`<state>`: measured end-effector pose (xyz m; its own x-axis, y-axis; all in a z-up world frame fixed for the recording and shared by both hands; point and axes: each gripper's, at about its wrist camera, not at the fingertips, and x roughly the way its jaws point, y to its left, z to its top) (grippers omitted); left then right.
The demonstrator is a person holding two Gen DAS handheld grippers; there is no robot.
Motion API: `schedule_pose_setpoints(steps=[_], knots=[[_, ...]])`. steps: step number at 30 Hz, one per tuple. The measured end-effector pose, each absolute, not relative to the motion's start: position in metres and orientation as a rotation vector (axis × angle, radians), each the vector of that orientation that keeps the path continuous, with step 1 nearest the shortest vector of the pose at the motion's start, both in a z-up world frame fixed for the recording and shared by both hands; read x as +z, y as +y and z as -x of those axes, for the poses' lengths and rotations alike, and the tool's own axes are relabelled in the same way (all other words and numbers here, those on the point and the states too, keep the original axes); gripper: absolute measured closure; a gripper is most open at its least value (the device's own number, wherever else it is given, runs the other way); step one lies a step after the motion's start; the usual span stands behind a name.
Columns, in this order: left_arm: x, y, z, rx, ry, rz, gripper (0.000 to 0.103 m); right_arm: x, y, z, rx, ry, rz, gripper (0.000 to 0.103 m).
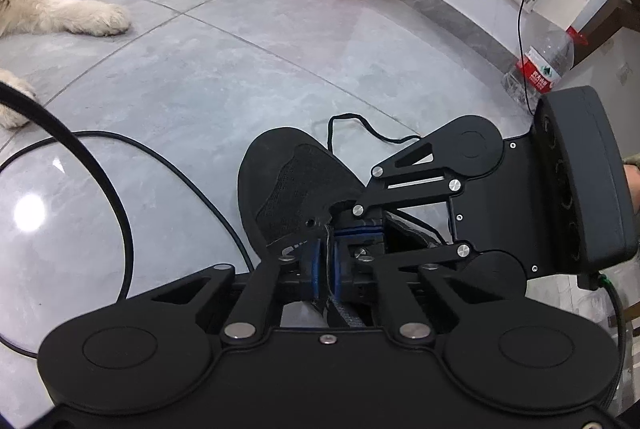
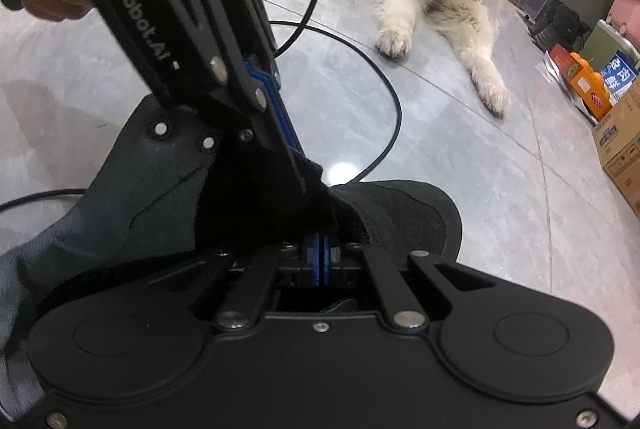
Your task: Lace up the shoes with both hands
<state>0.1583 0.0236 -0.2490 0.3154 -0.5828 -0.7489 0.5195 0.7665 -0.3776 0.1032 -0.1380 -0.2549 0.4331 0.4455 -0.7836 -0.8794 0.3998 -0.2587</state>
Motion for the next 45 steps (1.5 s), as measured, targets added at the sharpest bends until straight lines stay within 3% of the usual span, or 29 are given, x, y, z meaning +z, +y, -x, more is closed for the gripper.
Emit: schedule_pose_setpoints(steps=[13, 45], knots=[[-0.255, 0.035, -0.16, -0.706, 1.029, 0.173, 0.099, -0.246, -0.147, -0.09, 0.961, 0.663, 0.755, 0.1], [-0.251, 0.03, -0.159, -0.738, 1.004, 0.112, 0.098, -0.248, -0.133, -0.104, 0.935, 0.723, 0.727, 0.1]])
